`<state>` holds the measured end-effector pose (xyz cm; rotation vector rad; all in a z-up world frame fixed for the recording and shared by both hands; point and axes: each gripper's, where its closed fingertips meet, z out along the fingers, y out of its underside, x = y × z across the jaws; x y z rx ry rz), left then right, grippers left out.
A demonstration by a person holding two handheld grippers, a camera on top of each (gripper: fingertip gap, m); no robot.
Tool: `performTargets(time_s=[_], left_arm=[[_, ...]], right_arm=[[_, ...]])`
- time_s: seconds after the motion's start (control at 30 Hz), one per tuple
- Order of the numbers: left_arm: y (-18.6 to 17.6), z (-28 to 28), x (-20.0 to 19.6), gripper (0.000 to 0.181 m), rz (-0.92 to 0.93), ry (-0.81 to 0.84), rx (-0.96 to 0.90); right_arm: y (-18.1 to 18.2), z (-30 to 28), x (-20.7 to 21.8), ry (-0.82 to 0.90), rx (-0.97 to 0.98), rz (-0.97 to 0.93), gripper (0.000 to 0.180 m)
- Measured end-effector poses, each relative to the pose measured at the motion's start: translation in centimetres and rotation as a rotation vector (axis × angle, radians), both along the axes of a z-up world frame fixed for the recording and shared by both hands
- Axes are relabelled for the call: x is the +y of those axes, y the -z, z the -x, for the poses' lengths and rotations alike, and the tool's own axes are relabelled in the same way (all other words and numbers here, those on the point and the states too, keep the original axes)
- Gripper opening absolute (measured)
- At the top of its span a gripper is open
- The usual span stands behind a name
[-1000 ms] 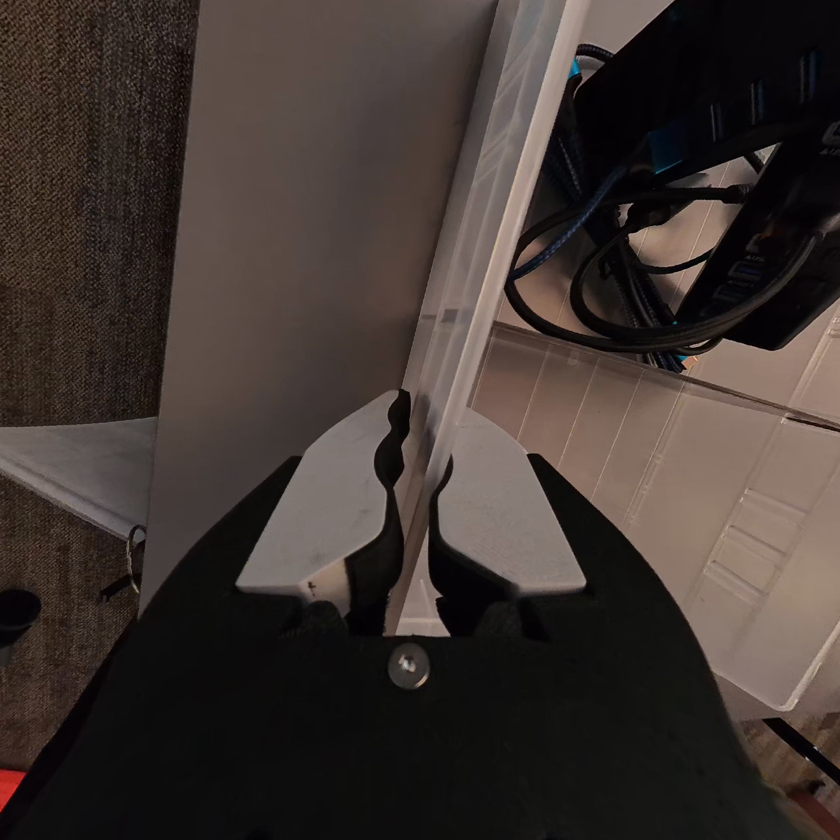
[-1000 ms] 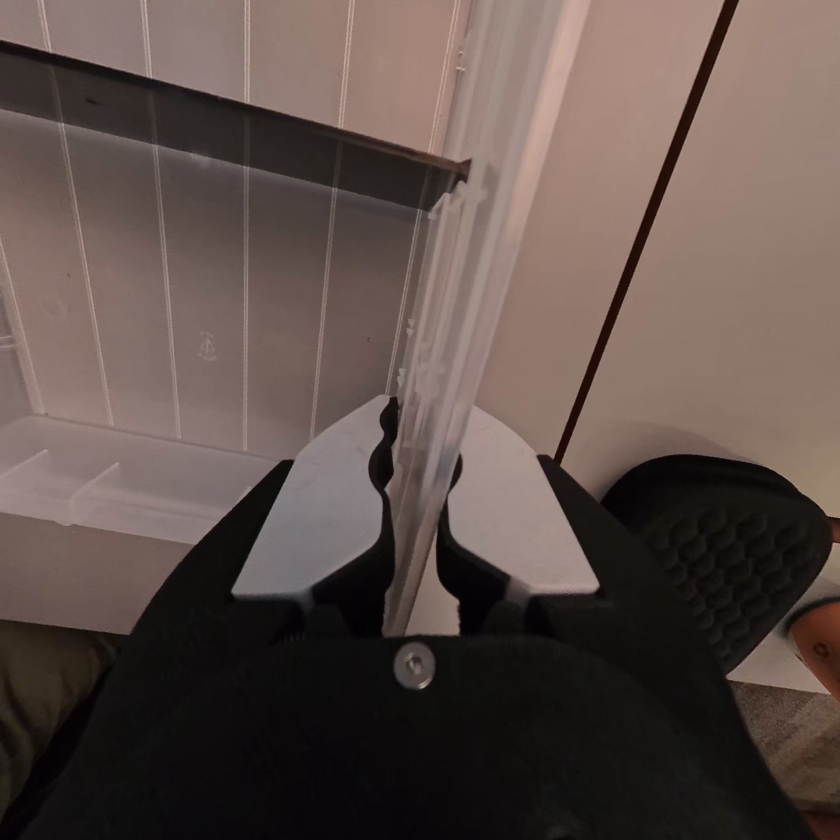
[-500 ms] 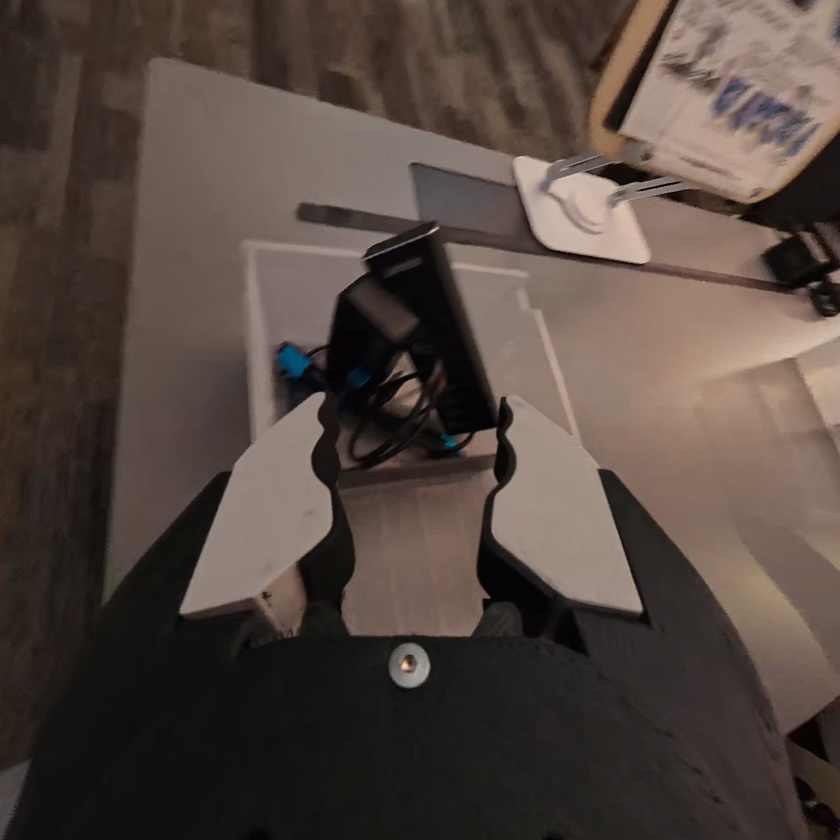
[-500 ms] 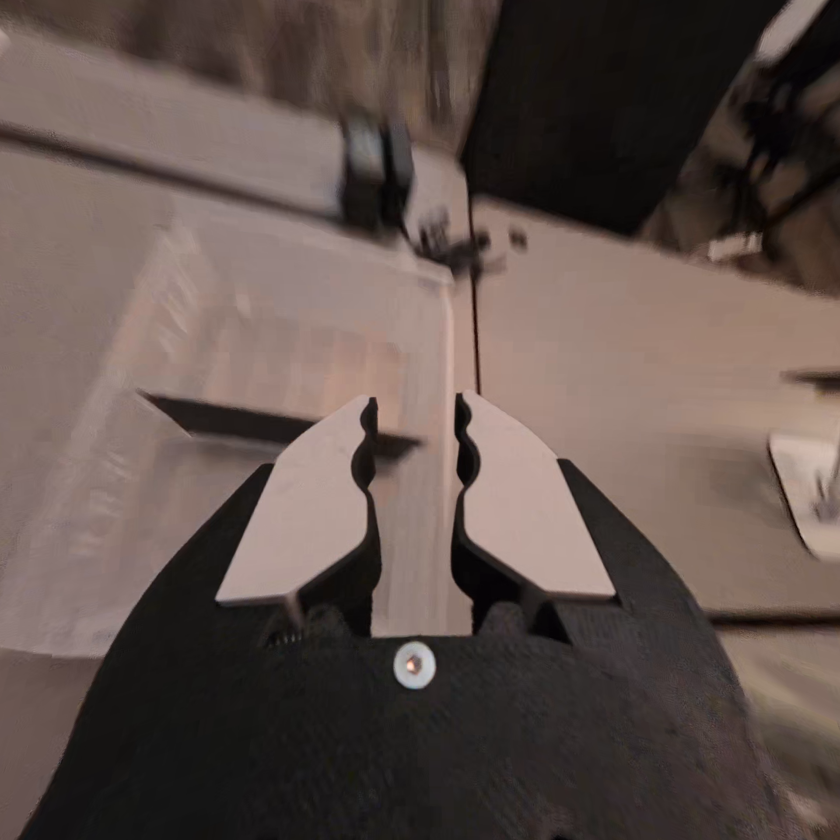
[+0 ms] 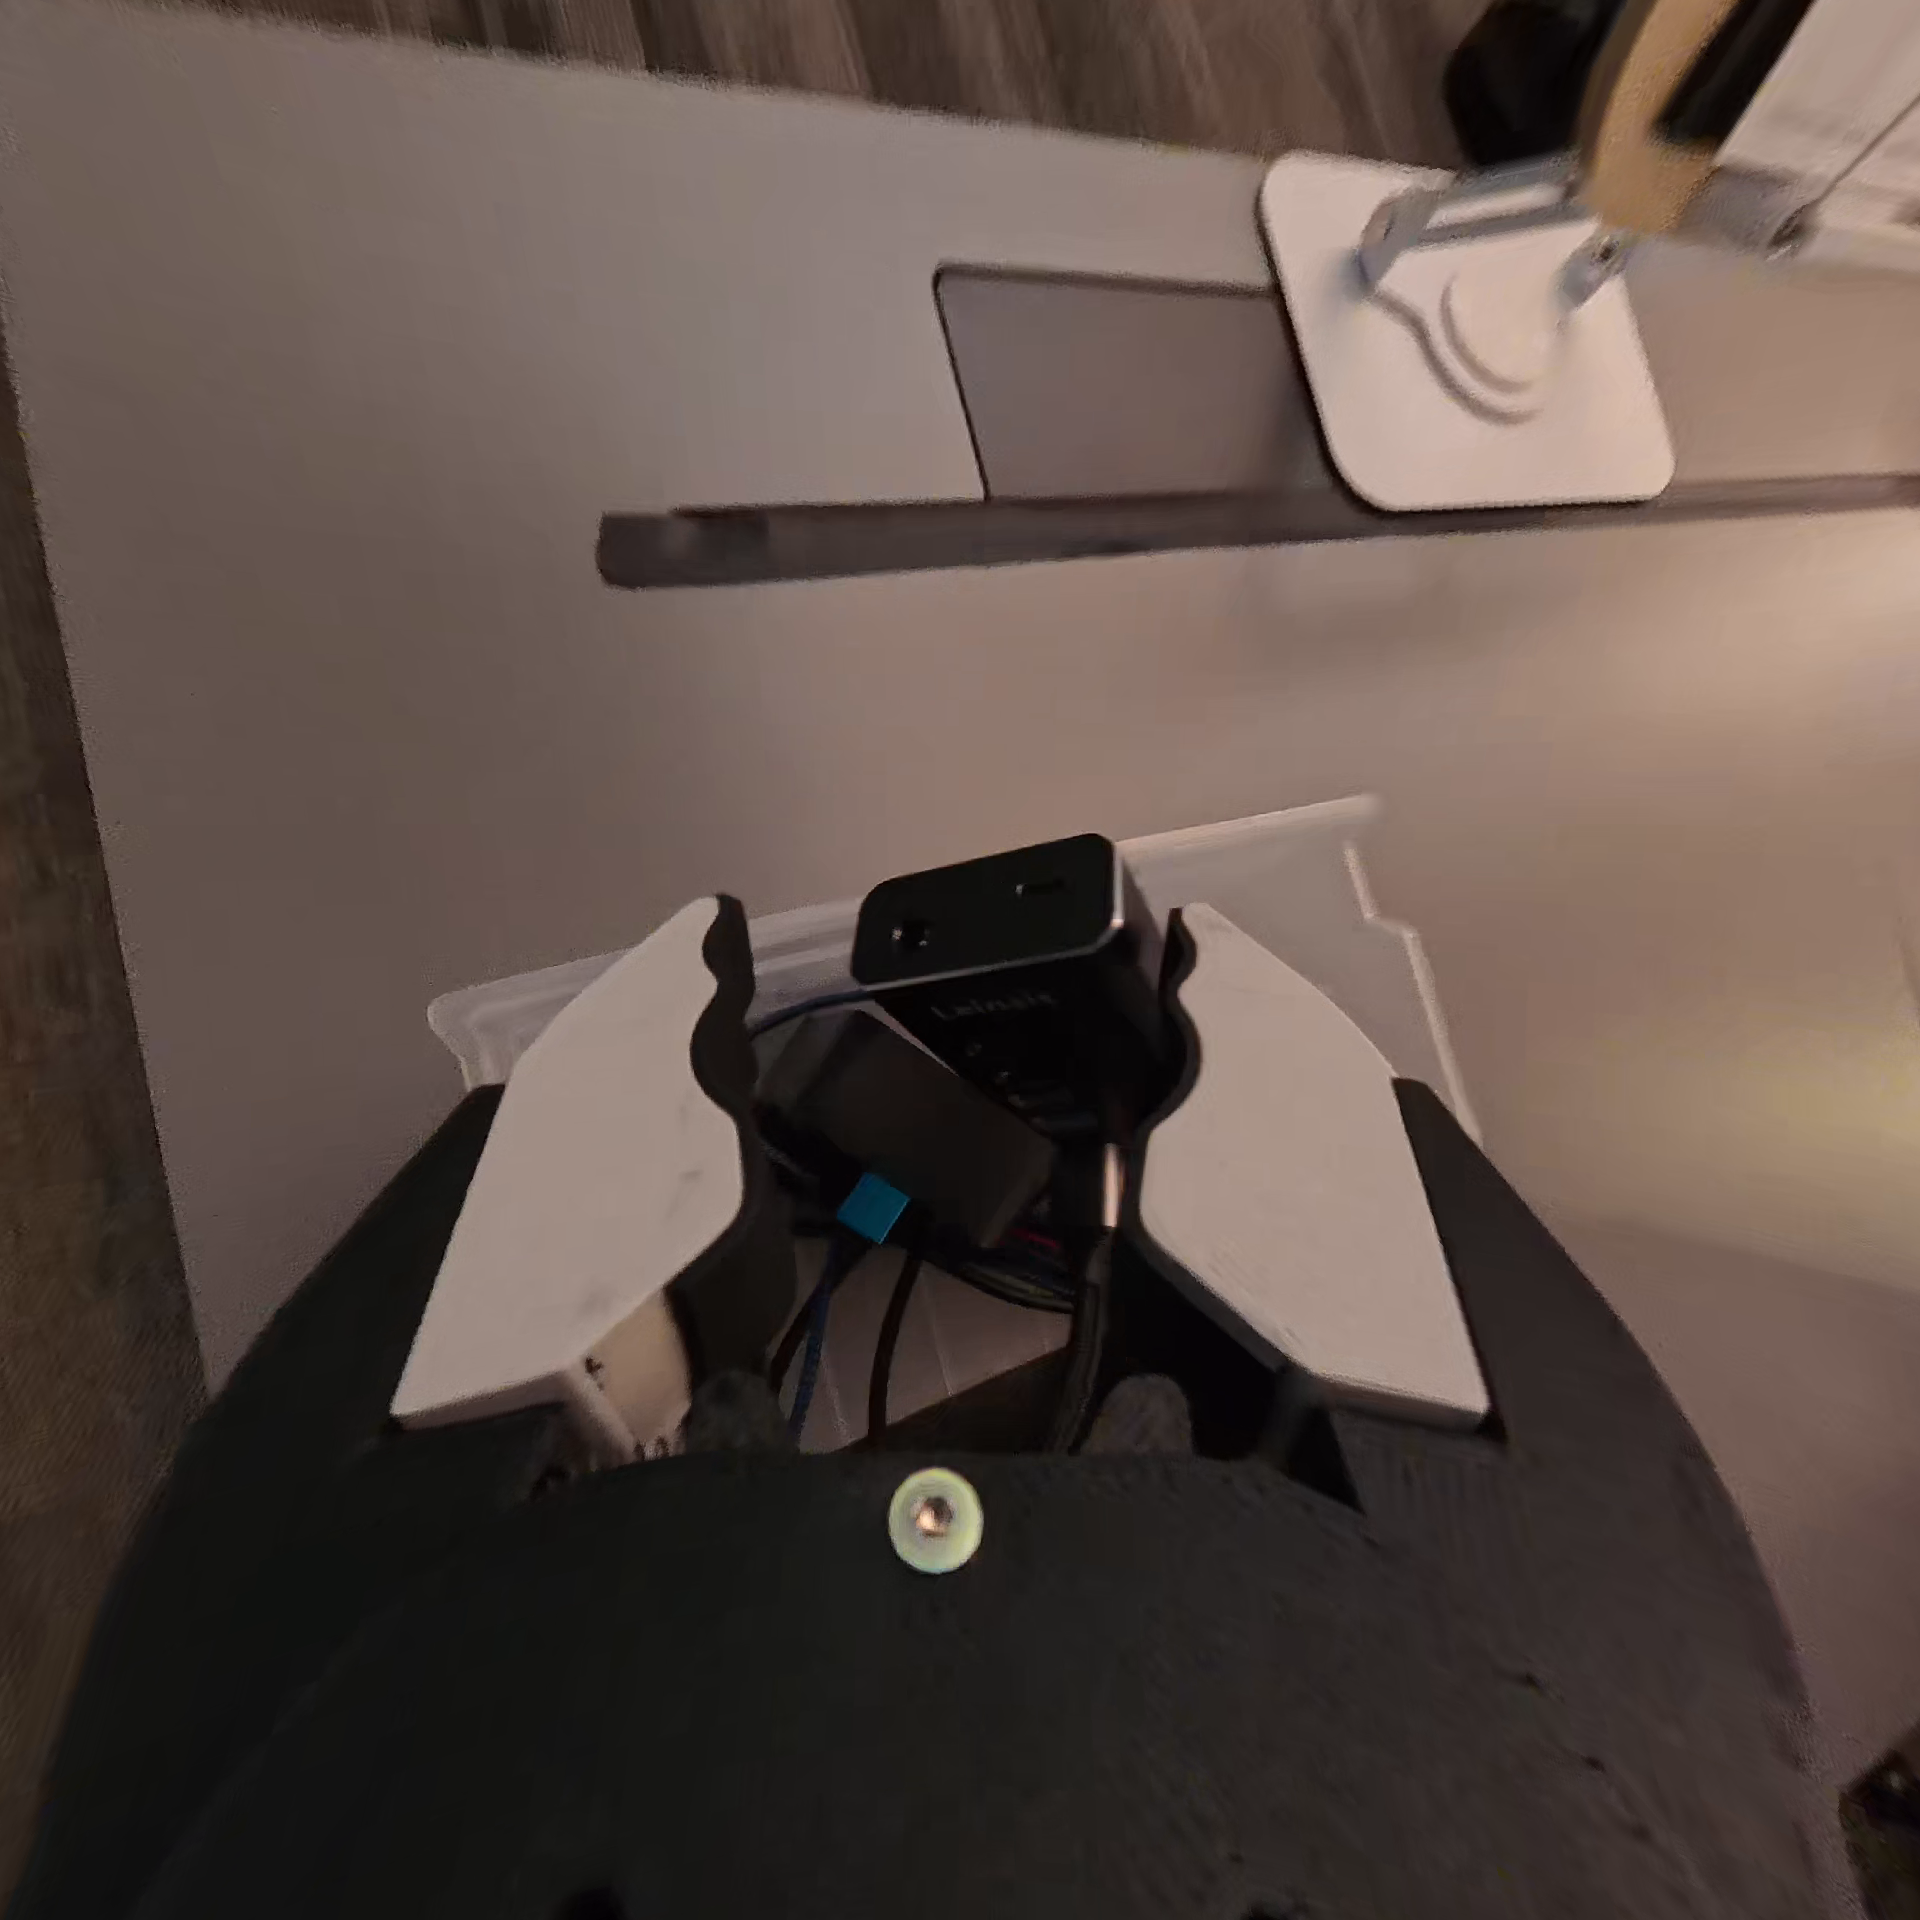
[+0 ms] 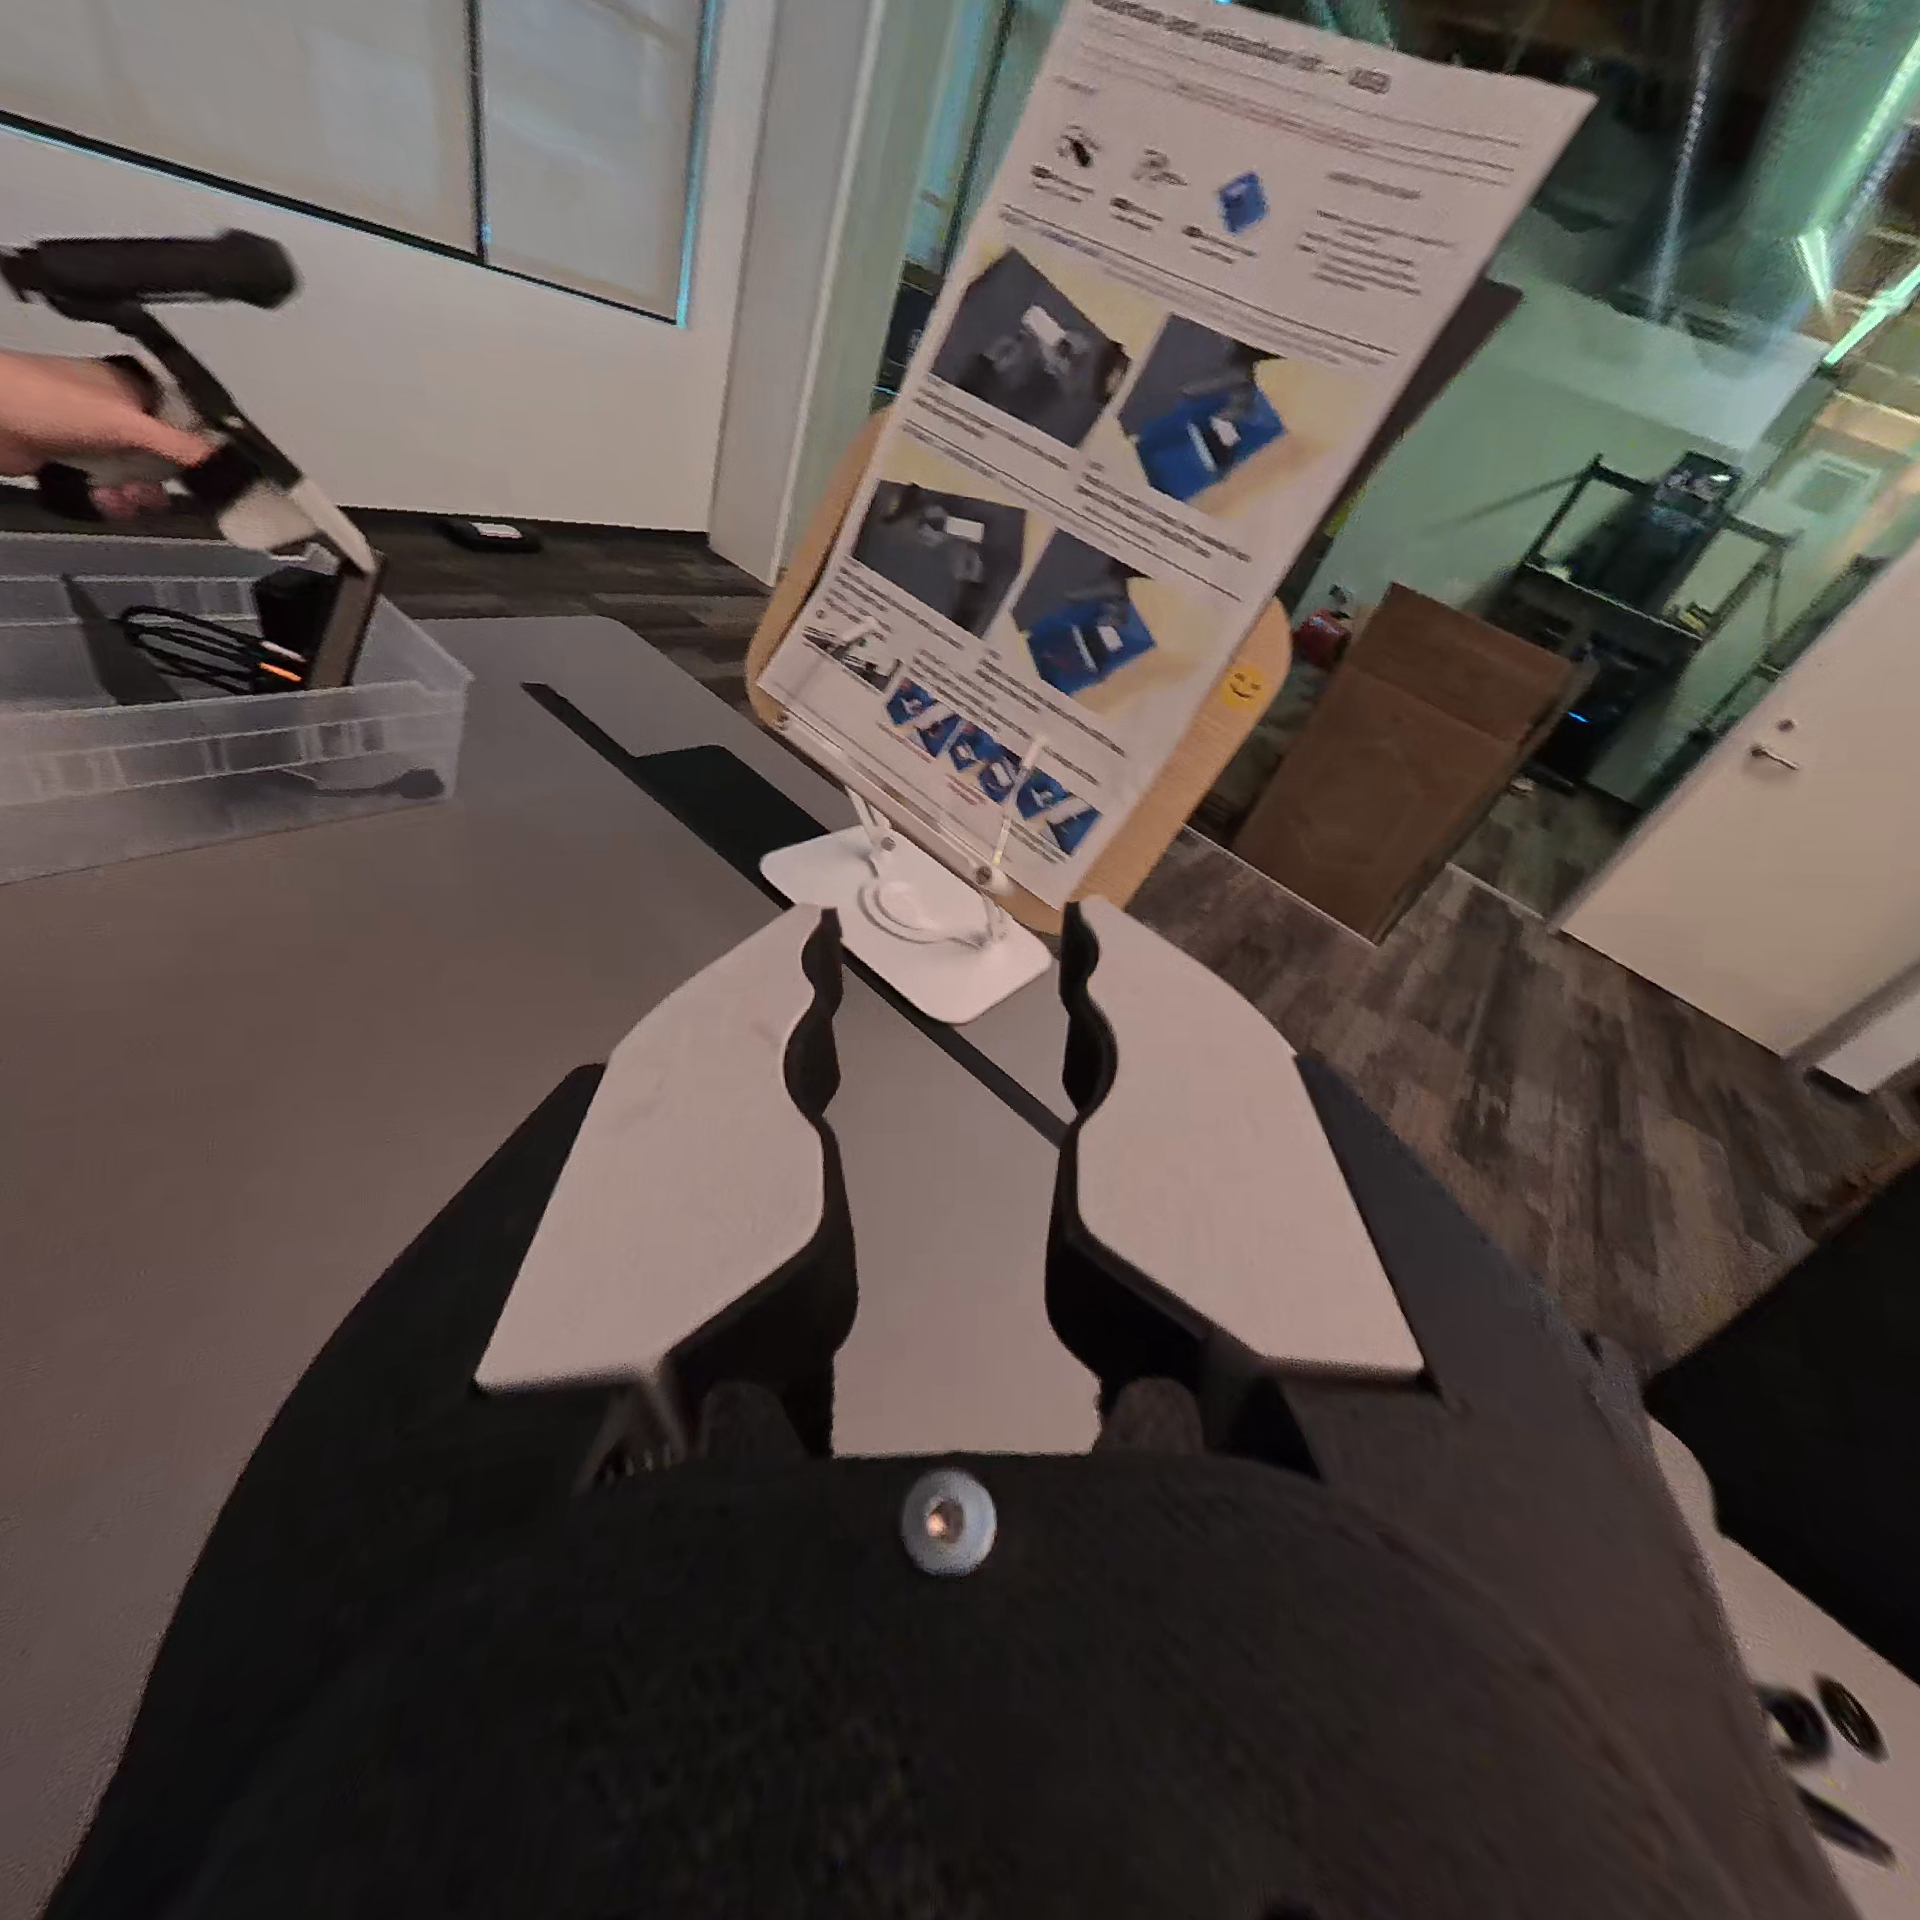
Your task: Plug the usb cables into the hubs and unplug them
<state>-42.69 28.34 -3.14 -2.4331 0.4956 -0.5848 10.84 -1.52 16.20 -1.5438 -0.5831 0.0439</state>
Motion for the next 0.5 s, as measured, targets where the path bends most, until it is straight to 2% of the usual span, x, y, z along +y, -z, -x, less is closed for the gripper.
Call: performTargets(time_s=[0.13,0.2,0.4,0.5], left_arm=[[0.3,-0.6,-0.3,0.07,0.118,0.061,-0.012],[0.4,-0.9,-1.1,0.061,0.204,0.108,-0.023],[1.5,-0.7,-1.8,0.066,0.344,0.136,0.027],[1.9,-1.3,-1.8,0.064,0.39,0.142,-0.019]], right_arm=[[0.7,2.1,1.6,-0.062,0.017,0.0,0.041],[1.1,2.6,2.4,-0.075,0.009,0.02,0.041],[2.3,2.8,3.6,-0.076,-0.025,0.057,0.041],[2.8,2.8,4.0,-0.078,-0.028,0.072,0.041]])
